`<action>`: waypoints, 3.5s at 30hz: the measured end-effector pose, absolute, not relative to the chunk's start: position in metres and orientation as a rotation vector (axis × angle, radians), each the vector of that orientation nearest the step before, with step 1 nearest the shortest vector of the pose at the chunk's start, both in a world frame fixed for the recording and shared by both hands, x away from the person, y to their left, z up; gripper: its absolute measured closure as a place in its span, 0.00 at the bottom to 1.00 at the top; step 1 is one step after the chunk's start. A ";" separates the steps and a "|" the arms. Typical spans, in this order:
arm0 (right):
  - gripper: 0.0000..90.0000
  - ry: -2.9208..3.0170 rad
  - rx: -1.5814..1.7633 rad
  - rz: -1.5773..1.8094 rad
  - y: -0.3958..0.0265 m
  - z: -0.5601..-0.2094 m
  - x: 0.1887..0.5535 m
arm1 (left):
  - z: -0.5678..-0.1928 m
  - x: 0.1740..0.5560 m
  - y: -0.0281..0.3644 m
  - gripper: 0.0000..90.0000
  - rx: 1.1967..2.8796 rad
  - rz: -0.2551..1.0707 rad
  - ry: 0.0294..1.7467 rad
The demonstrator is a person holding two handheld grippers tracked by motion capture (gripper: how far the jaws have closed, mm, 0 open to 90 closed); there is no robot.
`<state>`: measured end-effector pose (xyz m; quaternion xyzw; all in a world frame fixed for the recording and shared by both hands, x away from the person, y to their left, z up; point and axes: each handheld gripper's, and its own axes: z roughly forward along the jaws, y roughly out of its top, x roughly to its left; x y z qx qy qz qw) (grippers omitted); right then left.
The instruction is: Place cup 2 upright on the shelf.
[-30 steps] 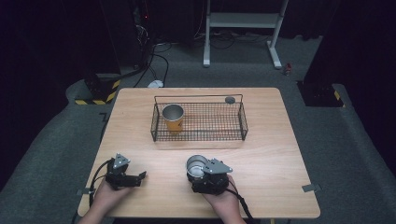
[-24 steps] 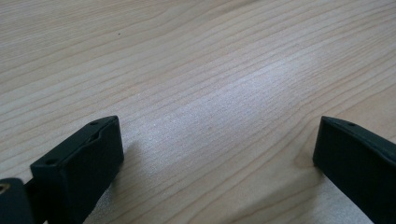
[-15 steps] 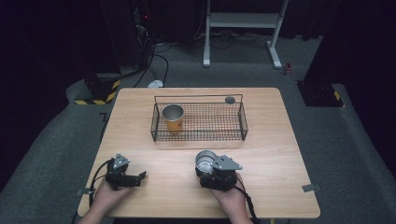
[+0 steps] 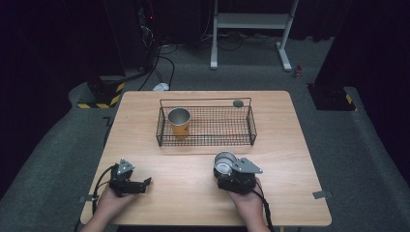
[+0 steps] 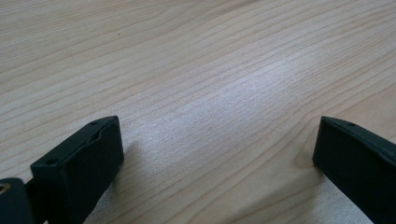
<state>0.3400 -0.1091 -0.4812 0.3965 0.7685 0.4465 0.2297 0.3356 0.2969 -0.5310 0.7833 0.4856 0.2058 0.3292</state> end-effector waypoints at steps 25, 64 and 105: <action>0.21 2.007 1.162 1.213 -0.136 -0.474 0.347 | -0.531 0.336 0.297 0.02 2.049 0.536 1.270; 0.21 1.951 1.152 1.203 -0.120 -0.443 0.367 | -0.531 0.336 0.297 0.02 2.049 0.537 1.271; 0.21 1.860 1.159 1.219 -0.113 -0.417 0.414 | -0.531 0.335 0.296 0.02 2.056 0.530 1.260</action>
